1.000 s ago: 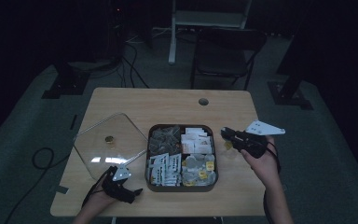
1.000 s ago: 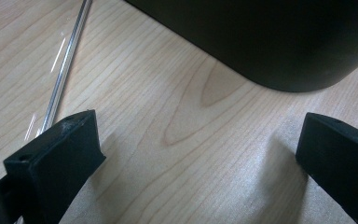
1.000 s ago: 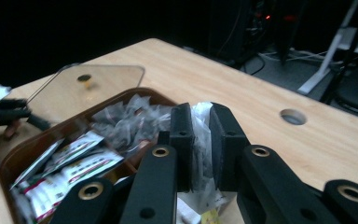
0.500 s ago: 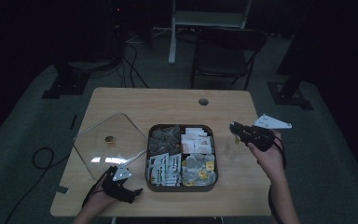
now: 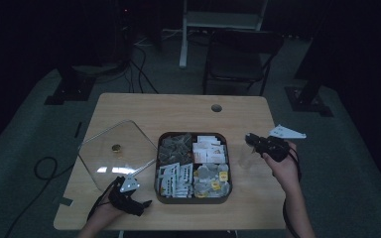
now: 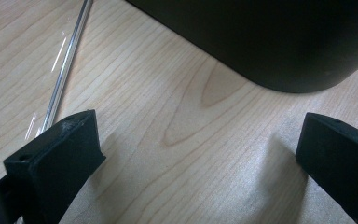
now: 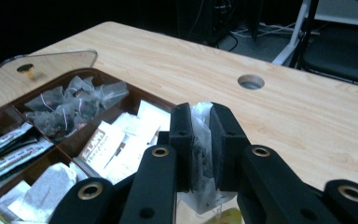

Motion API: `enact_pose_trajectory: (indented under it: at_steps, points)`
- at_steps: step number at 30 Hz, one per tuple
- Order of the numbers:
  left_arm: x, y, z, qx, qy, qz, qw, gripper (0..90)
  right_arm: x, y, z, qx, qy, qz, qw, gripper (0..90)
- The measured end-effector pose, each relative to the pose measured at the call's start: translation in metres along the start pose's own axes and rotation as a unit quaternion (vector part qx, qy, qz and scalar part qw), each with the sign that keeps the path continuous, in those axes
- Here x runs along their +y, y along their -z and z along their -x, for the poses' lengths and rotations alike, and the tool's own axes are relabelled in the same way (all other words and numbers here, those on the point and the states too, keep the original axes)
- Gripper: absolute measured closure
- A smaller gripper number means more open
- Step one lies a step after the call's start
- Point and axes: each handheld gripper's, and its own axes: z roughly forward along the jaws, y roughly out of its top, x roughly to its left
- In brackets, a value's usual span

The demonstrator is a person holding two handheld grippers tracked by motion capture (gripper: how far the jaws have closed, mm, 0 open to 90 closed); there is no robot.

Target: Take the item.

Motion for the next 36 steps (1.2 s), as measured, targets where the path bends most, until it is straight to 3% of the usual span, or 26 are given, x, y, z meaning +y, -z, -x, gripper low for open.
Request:
enact_pose_trajectory:
  at_steps: [20, 32, 36]
  points:
    - [0.0, 0.0, 0.0, 0.0, 0.0, 0.0, 1.0, 0.5, -0.039, -0.012, 0.009, -0.01, -0.029, -0.039, 0.9988, 80.3]
    - [0.0, 0.0, 0.001, 0.003, 0.003, 0.0, 1.0, 0.5, -0.045, -0.02, 0.014, -0.021, -0.043, -0.068, 0.9965, 80.1]
    - [0.0, 0.0, 0.001, 0.002, 0.003, 0.0, 1.0, 0.5, -0.046, -0.022, 0.014, -0.015, -0.05, -0.079, 0.9955, 79.7]
